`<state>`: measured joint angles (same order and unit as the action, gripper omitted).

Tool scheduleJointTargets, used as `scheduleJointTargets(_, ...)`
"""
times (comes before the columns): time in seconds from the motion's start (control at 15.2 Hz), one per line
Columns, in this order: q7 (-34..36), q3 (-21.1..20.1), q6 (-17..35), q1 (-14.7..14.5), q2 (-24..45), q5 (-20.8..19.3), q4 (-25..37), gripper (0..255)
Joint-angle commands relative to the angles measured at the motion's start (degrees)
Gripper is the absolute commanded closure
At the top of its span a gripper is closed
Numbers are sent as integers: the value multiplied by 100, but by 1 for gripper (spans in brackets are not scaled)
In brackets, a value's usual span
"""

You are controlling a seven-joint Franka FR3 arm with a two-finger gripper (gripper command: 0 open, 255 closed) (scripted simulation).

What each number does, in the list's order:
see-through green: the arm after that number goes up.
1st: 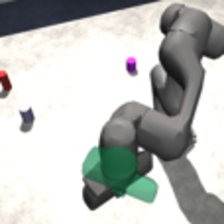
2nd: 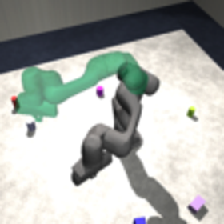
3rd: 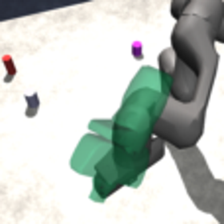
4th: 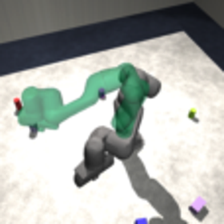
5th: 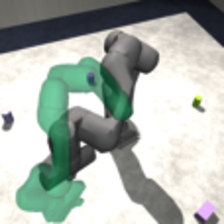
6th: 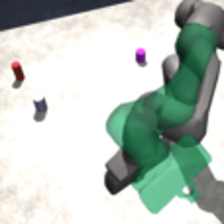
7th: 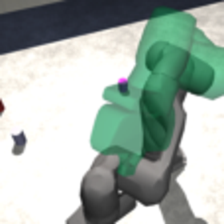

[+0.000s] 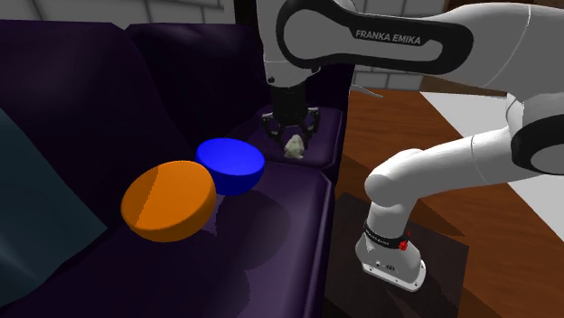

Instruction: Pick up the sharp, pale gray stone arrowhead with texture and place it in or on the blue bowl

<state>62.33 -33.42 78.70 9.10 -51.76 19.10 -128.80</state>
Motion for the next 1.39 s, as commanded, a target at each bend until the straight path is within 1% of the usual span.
scheduleJointTargets(0.0,3,47,-135,25,53,-48,182,255)
scheduleJointTargets(0.66,46,197,-762,163,406,-249,1147,255)
scheduleJointTargets(0.73,48,200,-777,166,416,-253,1170,255)
scheduleJointTargets(1.06,336,-419,-412,658,1497,-381,1974,255)
scheduleJointTargets(1.32,705,-1074,-217,1095,2479,-667,2764,255)
